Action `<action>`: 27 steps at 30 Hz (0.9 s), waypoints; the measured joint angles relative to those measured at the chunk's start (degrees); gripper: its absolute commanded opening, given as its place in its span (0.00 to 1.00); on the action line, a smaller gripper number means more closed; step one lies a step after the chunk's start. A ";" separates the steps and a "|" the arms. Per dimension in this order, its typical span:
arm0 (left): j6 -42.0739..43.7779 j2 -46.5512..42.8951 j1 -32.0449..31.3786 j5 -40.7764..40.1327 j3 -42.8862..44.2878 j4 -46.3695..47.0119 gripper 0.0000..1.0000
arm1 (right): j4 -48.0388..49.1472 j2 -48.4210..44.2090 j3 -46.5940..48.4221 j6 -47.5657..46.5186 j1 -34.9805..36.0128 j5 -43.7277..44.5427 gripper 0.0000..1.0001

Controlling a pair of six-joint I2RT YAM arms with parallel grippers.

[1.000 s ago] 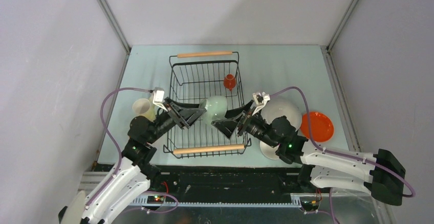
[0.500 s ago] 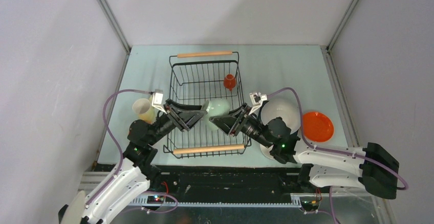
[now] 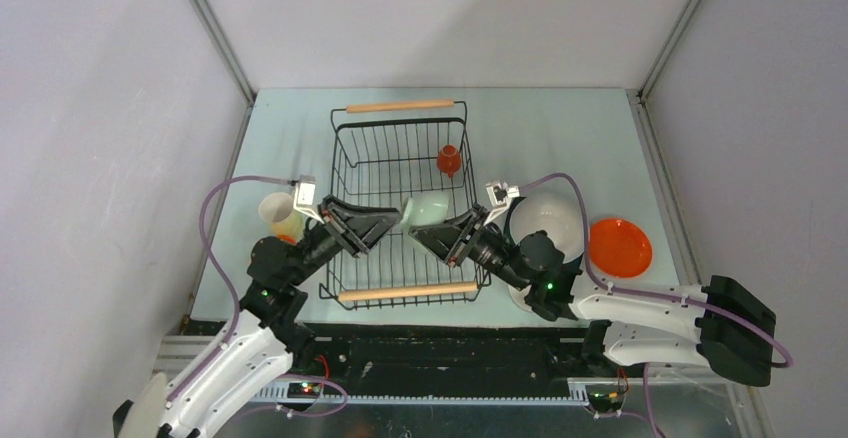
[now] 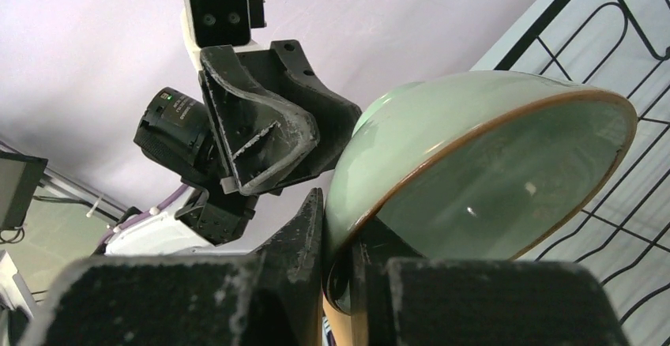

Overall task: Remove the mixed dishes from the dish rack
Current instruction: Place the bowl at the center of the board.

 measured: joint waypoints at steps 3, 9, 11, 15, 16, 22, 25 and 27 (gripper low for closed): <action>0.44 -0.52 0.00 -0.15 0.00 -0.74 0.83 | -0.07 -0.07 0.00 -0.59 0.04 -0.52 0.00; 1.66 -3.23 0.00 -1.79 0.04 -5.03 1.00 | -5.92 -3.93 -0.07 -4.42 0.04 -0.59 0.00; 2.49 -4.44 0.00 -2.86 0.22 -7.15 1.00 | -10.49 -7.28 -0.04 -6.93 0.04 -0.35 0.00; 4.07 -5.51 0.00 -6.01 1.79 -12.50 1.00 | -21.68 -14.27 1.01 -12.13 0.00 2.03 0.00; 4.46 -5.53 0.00 -7.02 2.38 -14.21 1.00 | -24.74 -15.85 1.53 -13.25 -0.09 2.99 0.00; 6.88 -4.79 0.00 -12.22 5.25 -23.02 1.00 | -46.14 -23.47 6.62 -17.16 -3.02 13.16 0.00; 7.91 -2.73 0.00 -15.41 6.93 -27.17 1.00 | -56.96 -25.40 9.44 -18.38 -8.22 17.68 0.00; 8.50 -1.31 0.00 -17.09 7.67 -29.55 1.00 | -62.82 -25.83 11.30 -18.97 -12.70 19.54 0.00</action>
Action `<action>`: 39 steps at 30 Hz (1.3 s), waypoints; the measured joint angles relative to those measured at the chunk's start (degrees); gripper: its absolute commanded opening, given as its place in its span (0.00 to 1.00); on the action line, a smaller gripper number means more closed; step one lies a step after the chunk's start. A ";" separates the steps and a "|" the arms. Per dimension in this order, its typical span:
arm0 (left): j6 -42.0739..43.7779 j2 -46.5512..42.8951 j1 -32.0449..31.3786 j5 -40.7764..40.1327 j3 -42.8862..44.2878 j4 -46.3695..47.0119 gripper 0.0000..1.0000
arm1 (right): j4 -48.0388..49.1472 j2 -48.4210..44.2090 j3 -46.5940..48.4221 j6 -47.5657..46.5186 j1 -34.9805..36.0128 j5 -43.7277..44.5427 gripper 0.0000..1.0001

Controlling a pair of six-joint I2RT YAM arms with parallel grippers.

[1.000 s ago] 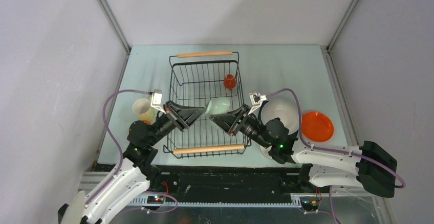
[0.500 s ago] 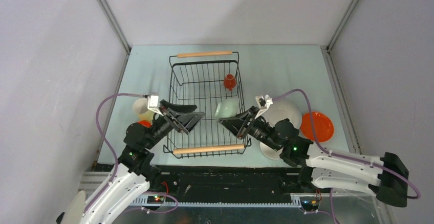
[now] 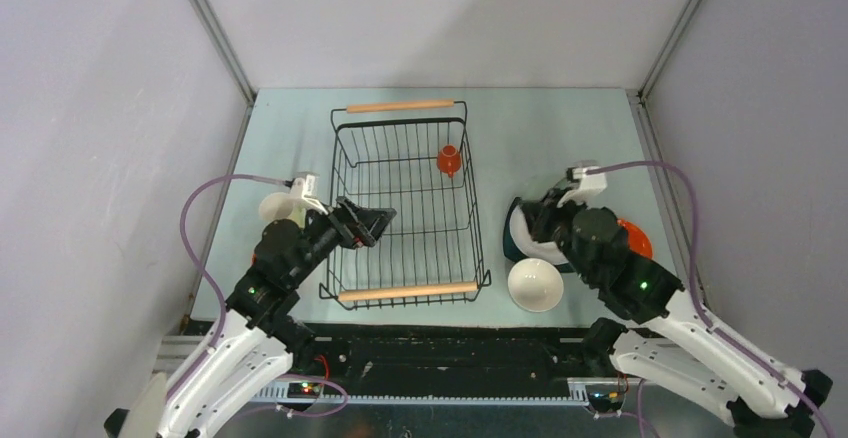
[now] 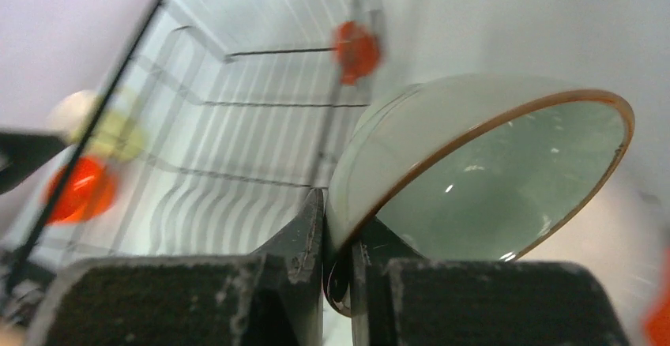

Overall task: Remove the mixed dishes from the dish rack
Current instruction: Place the bowl at the center of the board.

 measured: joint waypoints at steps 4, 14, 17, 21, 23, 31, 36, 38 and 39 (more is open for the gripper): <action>0.66 2.56 0.00 -2.95 1.53 -4.90 1.00 | -7.65 0.31 3.37 -1.60 -13.33 0.52 0.00; 1.84 1.90 0.00 -11.08 2.25 -12.72 1.00 | -9.94 16.13 10.43 -7.21 -49.31 -20.94 0.00; 2.08 1.09 0.00 -13.55 2.25 -14.67 1.00 | -10.32 26.64 14.88 -7.54 -56.30 -26.45 0.00; 2.56 0.28 0.00 -16.20 2.23 -15.96 1.00 | -11.67 35.63 19.67 -8.31 -58.05 -24.35 0.00; 3.02 0.37 0.00 -17.11 2.25 -16.31 1.00 | -12.76 40.92 23.10 -8.94 -57.88 -21.64 0.00; 3.67 1.11 0.00 -19.56 2.23 -17.66 1.00 | -17.35 57.86 33.66 -11.02 -57.24 -11.15 0.00; 4.11 0.37 0.00 -20.98 2.23 -17.86 1.00 | -18.80 62.73 34.86 -11.19 -56.83 -7.10 0.00; 4.15 -0.11 0.00 -21.49 2.23 -17.86 1.00 | -19.10 63.84 34.95 -11.34 -56.39 -5.99 0.00; 4.28 -0.35 0.00 -21.53 2.14 -17.68 1.00 | -19.26 64.26 35.04 -11.39 -56.13 -5.55 0.00</action>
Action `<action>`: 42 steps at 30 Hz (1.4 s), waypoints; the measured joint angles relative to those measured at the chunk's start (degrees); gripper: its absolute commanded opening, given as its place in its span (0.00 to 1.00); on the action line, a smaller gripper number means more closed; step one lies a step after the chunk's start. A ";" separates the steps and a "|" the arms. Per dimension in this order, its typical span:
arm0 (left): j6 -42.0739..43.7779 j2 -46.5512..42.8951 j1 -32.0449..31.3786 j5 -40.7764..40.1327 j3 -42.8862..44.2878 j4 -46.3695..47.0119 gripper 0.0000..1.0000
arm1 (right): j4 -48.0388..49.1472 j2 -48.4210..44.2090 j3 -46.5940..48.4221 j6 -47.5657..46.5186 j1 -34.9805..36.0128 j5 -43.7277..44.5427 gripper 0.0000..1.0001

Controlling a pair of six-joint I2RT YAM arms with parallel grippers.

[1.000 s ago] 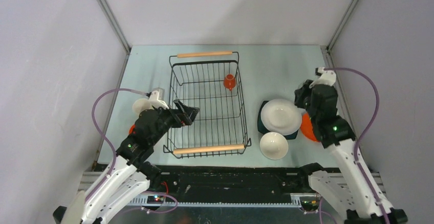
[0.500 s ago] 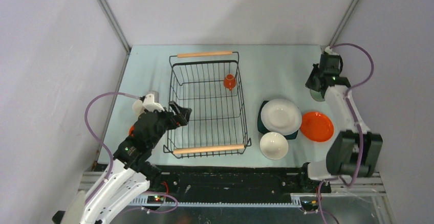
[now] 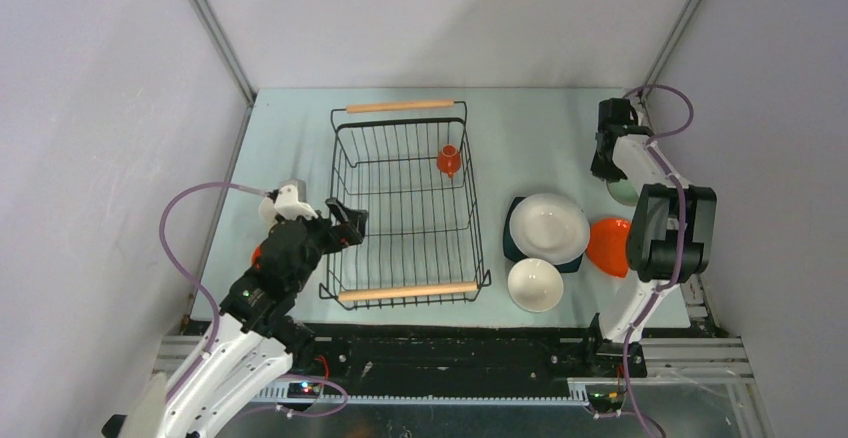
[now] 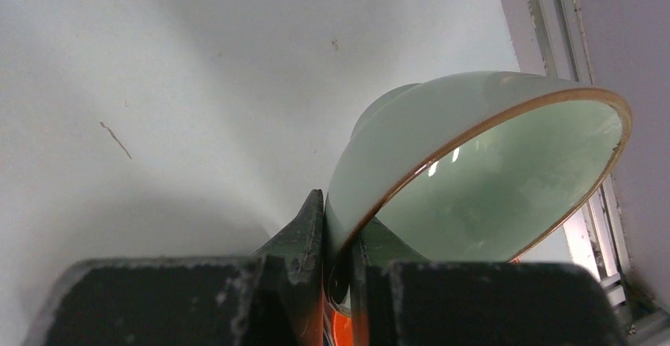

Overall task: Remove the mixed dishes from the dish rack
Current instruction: Place the bowl at the center of the board.

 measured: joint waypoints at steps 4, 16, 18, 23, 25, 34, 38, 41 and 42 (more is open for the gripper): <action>0.31 -0.11 0.00 -0.02 -0.94 1.25 1.00 | -0.61 2.19 1.27 -0.46 0.94 1.29 0.00; 0.31 -0.11 0.13 -6.05 -2.82 2.67 1.00 | -3.82 9.94 5.35 -1.68 2.21 5.40 0.00; 0.28 -0.55 0.22 -7.10 -3.21 2.62 1.00 | -4.70 10.45 5.35 -1.70 2.38 5.97 0.00; 0.26 -1.86 0.35 -9.42 -3.39 2.69 1.00 | -5.77 10.56 5.35 -1.90 2.80 6.86 0.00; 0.26 -2.10 0.42 -9.94 -3.50 2.82 1.00 | -5.92 10.56 5.35 -1.92 2.97 6.86 0.01; 0.26 -1.79 0.76 -10.93 -4.28 2.84 1.00 | -5.97 11.23 5.35 -2.12 4.20 7.98 0.07; 0.26 -1.79 0.79 -10.93 -4.31 2.84 1.00 | -5.84 11.45 5.29 -2.08 4.94 8.28 0.14; 0.26 -1.79 0.83 -10.93 -4.28 2.84 1.00 | -5.77 11.45 5.05 -2.08 5.57 8.55 0.20; 0.26 -1.77 0.83 -10.95 -4.31 2.84 1.00 | -5.77 11.50 5.01 -2.08 5.90 8.55 0.21</action>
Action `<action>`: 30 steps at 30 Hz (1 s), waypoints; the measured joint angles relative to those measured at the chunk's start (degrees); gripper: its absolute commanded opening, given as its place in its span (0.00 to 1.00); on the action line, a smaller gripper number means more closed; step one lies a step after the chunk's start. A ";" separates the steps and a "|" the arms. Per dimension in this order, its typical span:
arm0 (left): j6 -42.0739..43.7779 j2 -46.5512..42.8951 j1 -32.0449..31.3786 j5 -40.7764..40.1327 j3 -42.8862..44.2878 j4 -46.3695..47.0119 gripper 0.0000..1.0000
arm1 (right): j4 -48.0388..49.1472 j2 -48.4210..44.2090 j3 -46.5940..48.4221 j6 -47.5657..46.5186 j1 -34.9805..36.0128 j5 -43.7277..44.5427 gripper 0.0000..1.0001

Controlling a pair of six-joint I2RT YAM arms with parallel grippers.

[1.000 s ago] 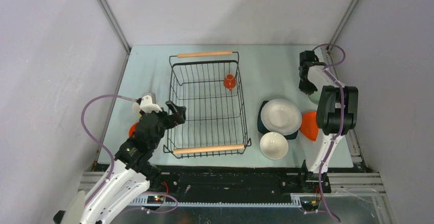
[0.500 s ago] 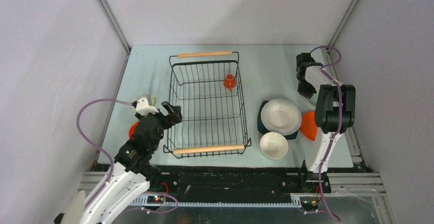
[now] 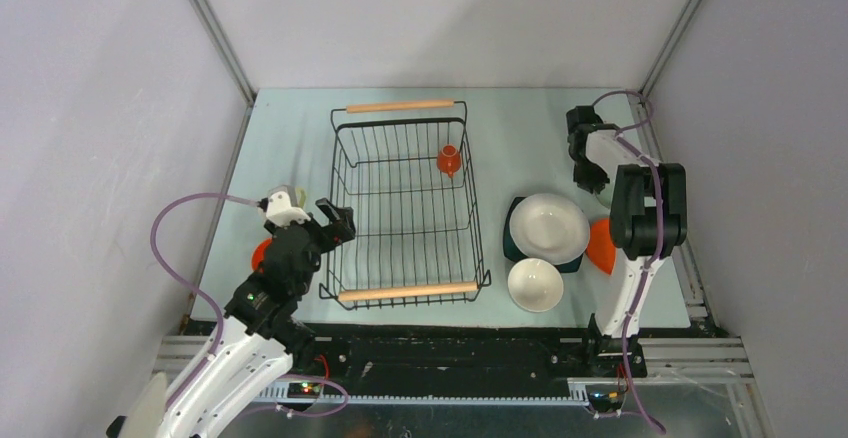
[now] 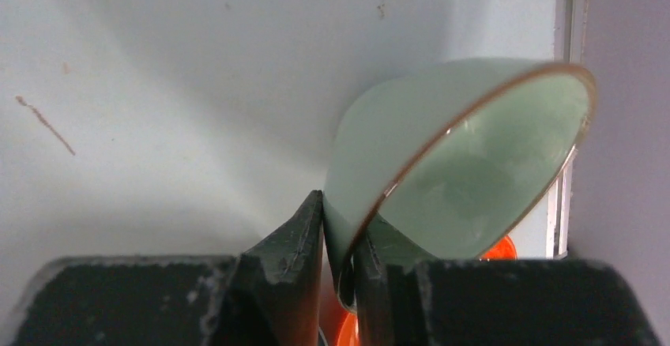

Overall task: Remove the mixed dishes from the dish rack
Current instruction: Place the bowl at the center of the board.

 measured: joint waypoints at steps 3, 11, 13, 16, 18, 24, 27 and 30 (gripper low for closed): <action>0.00 0.24 0.00 0.00 0.00 0.00 1.00 | 0.09 0.00 -0.04 -0.07 0.74 0.74 0.25; -0.02 0.61 0.11 -0.04 0.02 -0.02 1.00 | 0.39 0.00 -0.09 -0.02 1.46 1.38 0.31; -0.02 0.61 0.13 -0.04 0.00 -0.02 1.00 | 0.46 0.00 -0.31 0.02 1.77 1.49 0.33; -0.02 0.61 0.20 -0.02 0.02 -0.02 1.00 | 0.63 -0.02 -1.01 0.39 2.19 1.57 0.38; -0.04 0.61 0.22 -0.02 0.02 -0.04 1.00 | 0.61 -0.35 -1.75 1.07 2.62 1.77 0.41; -0.07 0.61 0.22 0.04 0.02 -0.09 1.00 | 0.22 -5.57 -3.69 3.82 3.61 1.81 0.50; -0.09 0.61 0.22 0.09 0.02 -0.09 1.00 | -0.09 -9.55 -4.70 5.66 3.85 1.90 0.55; -0.07 0.79 0.22 0.52 0.02 -0.09 1.00 | -0.48 -14.73 -6.95 8.44 4.04 1.99 0.80</action>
